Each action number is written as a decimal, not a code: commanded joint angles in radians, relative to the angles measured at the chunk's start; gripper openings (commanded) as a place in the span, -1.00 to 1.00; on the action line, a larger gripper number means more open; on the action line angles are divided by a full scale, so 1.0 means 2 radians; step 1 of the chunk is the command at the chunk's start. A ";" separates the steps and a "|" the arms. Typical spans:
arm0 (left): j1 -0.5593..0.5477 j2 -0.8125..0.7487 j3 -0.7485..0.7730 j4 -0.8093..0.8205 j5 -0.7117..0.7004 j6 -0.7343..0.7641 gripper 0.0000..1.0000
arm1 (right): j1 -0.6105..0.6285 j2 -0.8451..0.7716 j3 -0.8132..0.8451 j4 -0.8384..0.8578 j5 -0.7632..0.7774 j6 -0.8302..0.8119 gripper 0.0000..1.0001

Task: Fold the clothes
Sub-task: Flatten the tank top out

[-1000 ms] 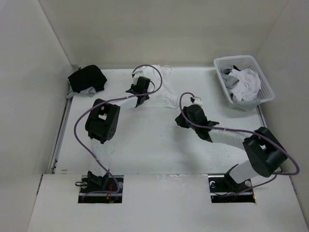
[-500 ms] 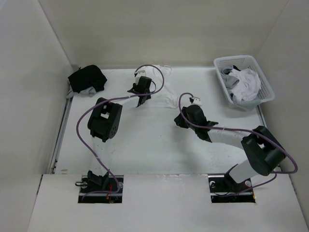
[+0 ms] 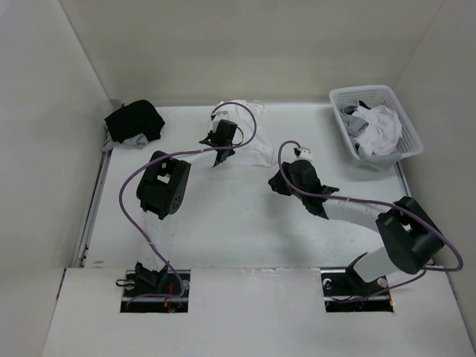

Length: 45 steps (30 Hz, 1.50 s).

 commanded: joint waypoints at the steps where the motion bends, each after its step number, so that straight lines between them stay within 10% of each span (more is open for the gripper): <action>1: -0.005 -0.006 -0.009 -0.001 -0.007 0.000 -0.61 | -0.018 -0.023 0.006 0.029 0.000 0.008 -0.39; 15: 0.011 -0.036 -0.033 0.008 -0.037 -0.021 -0.99 | -0.076 0.055 0.058 0.043 -0.003 0.024 -0.16; 35: 0.024 -0.247 -0.151 0.055 -0.019 -0.111 -1.00 | -0.118 0.242 0.245 -0.026 -0.051 0.033 -0.02; 45: 0.011 -0.115 -0.071 0.015 -0.030 -0.044 -0.60 | -0.115 0.218 0.203 -0.002 -0.037 0.036 -0.18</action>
